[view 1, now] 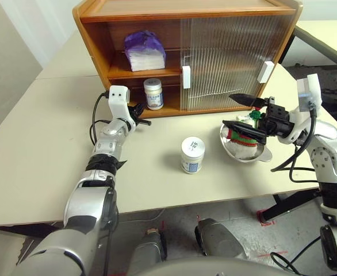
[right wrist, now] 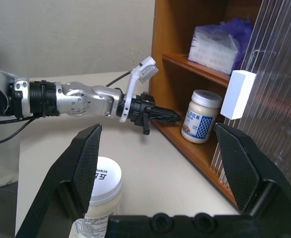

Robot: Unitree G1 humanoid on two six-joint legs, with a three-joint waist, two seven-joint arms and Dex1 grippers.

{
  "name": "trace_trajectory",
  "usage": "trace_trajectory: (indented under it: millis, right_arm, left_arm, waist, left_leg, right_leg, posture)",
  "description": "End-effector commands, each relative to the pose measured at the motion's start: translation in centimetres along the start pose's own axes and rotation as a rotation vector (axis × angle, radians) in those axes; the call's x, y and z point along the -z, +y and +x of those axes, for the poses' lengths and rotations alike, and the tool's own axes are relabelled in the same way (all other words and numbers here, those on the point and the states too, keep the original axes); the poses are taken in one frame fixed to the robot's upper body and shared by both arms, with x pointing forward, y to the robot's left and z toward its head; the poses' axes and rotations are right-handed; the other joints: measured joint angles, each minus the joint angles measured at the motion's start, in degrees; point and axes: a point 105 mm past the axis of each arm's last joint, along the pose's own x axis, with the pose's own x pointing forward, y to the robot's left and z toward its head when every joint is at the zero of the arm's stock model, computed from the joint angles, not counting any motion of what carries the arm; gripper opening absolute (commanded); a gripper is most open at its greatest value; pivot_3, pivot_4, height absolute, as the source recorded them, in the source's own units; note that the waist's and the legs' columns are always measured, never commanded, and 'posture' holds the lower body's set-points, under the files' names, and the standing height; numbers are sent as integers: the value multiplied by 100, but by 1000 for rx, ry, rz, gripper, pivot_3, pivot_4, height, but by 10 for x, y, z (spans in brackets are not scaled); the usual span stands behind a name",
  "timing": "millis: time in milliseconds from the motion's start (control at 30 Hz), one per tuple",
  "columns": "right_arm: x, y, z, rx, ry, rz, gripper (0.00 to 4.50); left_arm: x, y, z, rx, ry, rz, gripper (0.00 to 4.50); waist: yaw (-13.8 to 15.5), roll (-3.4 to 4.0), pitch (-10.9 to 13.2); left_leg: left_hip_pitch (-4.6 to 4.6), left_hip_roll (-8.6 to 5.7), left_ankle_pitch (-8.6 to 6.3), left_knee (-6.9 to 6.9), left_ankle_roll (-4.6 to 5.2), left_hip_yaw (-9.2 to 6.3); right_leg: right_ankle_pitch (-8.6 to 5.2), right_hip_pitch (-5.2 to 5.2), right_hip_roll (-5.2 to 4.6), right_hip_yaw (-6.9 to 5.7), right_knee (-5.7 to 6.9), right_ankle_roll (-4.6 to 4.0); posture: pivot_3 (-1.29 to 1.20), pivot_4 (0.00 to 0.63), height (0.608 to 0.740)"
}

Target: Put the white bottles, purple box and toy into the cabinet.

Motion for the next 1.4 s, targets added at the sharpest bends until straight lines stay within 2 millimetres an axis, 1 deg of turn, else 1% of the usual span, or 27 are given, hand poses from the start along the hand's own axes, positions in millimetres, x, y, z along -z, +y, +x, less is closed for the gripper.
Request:
trace_trajectory:
  millis: [33,67,100,267,567,767,1067,1400]
  right_arm:
    - [-2,1,-1,1,2,-16,4500]
    - [-3,1,-1,1,2,-16,4500]
    - [-3,1,-1,1,2,-17,4500]
    - [-3,2,-2,3,0,-19,4500]
    - [-3,3,0,3,-6,-19,4500]
    - [-4,3,1,3,-7,-18,4500]
    - [-4,3,-1,5,-3,-18,4500]
    - [-4,3,-4,13,0,-18,4500]
  left_arm:
    - [-1,-4,5,11,13,30,37]
    - [-1,-4,5,12,15,33,37]
    - [-2,-5,6,14,16,38,37]
    - [-8,-12,12,30,-2,61,37]
    - [-13,-27,19,68,-10,59,37]
    - [-14,-33,21,82,-10,49,37]
    - [-17,-51,27,125,-15,45,37]
    - [-17,-58,28,145,-12,41,37]
  waist:
    - [-2,0,0]
    - [-3,0,0]
    - [-4,0,0]
    - [-30,0,0]
    - [-118,0,0]
    - [-179,0,0]
    - [-199,0,0]
    - [-290,0,0]
  left_leg:
    - [0,-1,3,0,5,0]
    - [0,-2,6,0,8,0]
    - [0,-2,9,0,9,-1]
    - [-1,-9,12,3,6,0]
    - [-4,-12,13,-1,11,3]
    - [-6,-32,19,3,29,5]
    - [-9,-48,22,12,34,2]
    - [-14,-56,19,10,35,2]
  right_leg:
    - [-5,1,1,-1,0,8]
    - [-28,3,4,-3,1,48]
    - [-30,4,6,-4,1,53]
    - [-28,8,2,-4,1,61]
    - [-35,5,6,-14,0,75]
    - [-38,11,15,-17,-1,109]
    - [-35,16,-6,-5,0,116]
    - [-41,11,-6,-11,-1,128]
  posture:
    - [-370,34,740]
    - [-371,34,740]
    - [-373,33,740]
    - [-375,30,740]
    - [-377,30,740]
    - [-378,32,740]
    - [-386,34,740]
    - [-393,35,740]
